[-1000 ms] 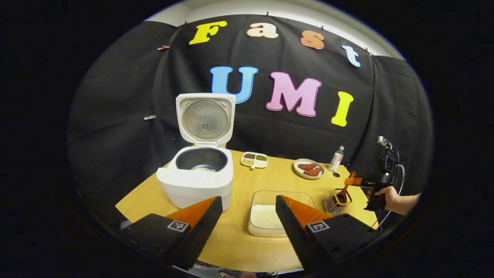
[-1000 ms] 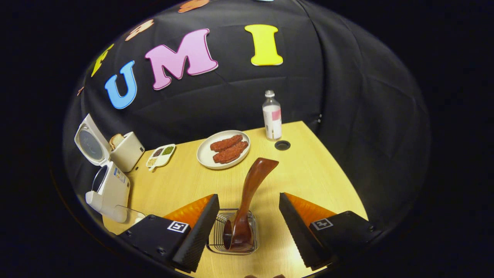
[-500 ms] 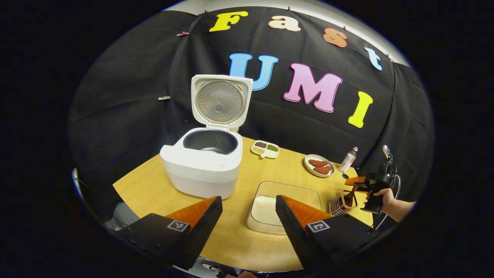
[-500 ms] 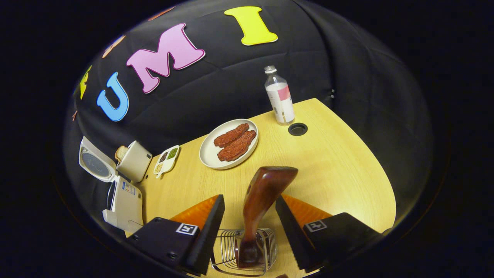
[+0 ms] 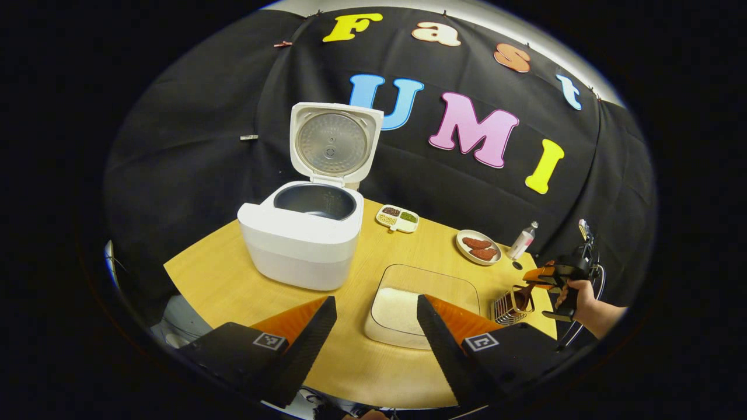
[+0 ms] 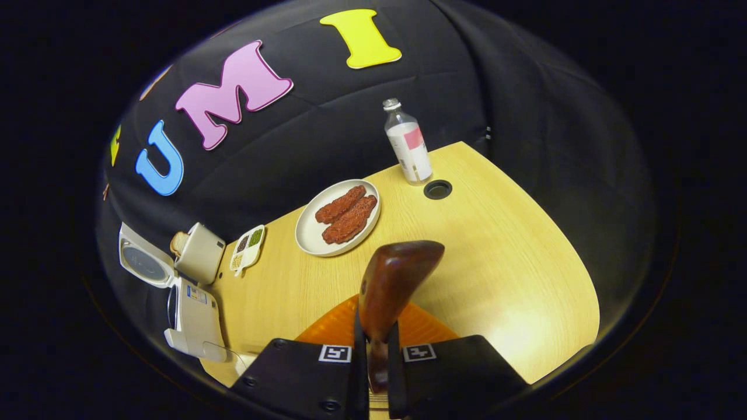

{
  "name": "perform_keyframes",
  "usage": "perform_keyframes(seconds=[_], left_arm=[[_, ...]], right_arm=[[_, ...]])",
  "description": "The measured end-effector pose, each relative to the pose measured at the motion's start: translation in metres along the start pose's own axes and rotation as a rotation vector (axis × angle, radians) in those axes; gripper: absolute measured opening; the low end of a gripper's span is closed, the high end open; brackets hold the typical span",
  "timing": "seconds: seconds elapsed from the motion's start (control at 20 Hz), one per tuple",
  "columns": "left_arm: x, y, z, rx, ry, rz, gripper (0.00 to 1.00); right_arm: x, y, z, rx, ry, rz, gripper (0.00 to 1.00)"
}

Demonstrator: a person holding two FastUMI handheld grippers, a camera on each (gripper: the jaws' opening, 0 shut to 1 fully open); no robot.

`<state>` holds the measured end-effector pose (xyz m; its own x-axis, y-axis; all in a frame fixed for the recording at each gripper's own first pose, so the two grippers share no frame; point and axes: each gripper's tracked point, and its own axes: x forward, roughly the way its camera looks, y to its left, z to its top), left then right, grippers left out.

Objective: Close the left gripper, press the button to open the rice cooker; take a wooden spoon from the chopstick holder with the right hand, scoop a spoonful of rice and pour it into the rice cooker, then put the wooden spoon back into the chopstick holder.

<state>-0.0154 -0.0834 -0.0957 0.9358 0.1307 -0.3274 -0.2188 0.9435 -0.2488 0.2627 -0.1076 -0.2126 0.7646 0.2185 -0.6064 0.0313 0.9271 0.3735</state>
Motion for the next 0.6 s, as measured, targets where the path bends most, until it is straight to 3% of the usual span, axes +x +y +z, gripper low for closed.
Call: perform_keyframes(seconds=[0.4,0.6], left_arm=[[-0.013,0.012,0.007,-0.026,-0.039,-0.106,0.95],[-0.020,0.042,0.010,0.089,-0.055,-0.126,0.95]], right_arm=[[-0.076,0.031,0.042,-0.031,-0.139,-0.022,0.17],[-0.116,0.071,0.039,-0.060,-0.188,-0.010,0.17]])
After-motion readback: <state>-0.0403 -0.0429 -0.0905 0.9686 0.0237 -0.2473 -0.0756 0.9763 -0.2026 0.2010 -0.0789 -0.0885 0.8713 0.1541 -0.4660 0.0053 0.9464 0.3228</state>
